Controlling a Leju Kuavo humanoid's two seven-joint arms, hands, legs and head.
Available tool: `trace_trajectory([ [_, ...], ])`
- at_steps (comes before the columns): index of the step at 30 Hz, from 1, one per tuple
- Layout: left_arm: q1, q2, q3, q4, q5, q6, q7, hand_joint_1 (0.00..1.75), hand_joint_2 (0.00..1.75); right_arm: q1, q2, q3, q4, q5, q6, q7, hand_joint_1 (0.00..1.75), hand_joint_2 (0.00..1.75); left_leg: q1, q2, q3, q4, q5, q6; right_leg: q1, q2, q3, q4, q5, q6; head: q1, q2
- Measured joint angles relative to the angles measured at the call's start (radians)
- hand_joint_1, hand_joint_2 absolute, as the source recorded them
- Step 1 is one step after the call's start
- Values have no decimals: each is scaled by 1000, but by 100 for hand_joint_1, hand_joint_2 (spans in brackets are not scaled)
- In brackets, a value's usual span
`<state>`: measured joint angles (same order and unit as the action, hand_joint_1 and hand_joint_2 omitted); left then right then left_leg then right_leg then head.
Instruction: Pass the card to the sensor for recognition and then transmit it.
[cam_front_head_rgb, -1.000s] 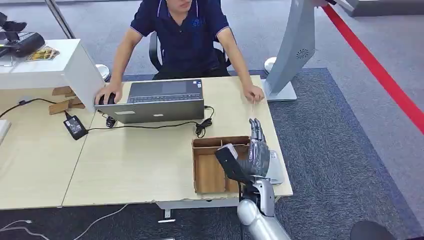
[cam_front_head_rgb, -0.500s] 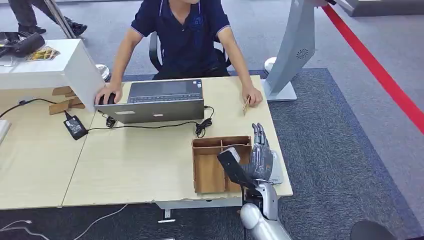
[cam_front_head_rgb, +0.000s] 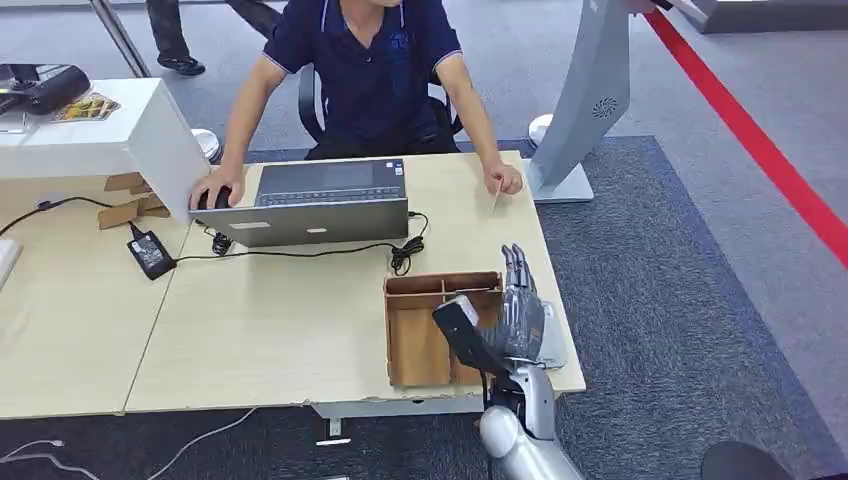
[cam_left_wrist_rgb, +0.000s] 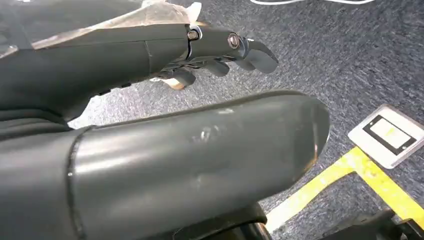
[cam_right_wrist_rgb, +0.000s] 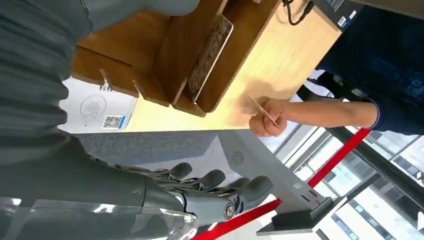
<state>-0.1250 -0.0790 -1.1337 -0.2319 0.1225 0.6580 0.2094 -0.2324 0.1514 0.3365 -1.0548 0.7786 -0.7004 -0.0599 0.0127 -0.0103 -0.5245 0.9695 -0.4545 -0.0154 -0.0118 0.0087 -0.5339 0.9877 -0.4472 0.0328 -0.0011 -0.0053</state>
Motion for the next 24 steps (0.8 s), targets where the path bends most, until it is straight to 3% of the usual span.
trace_trajectory([
  [24, 0, 0, 0, 0, -6, 0, -2, 0, 0, -6, 8, 0, 3, 29, 0, 12, 0, 175, 0, 0, 0, 0, 0, 0, 0, 0, 0, 0, 0, 0, 0, 0],
])
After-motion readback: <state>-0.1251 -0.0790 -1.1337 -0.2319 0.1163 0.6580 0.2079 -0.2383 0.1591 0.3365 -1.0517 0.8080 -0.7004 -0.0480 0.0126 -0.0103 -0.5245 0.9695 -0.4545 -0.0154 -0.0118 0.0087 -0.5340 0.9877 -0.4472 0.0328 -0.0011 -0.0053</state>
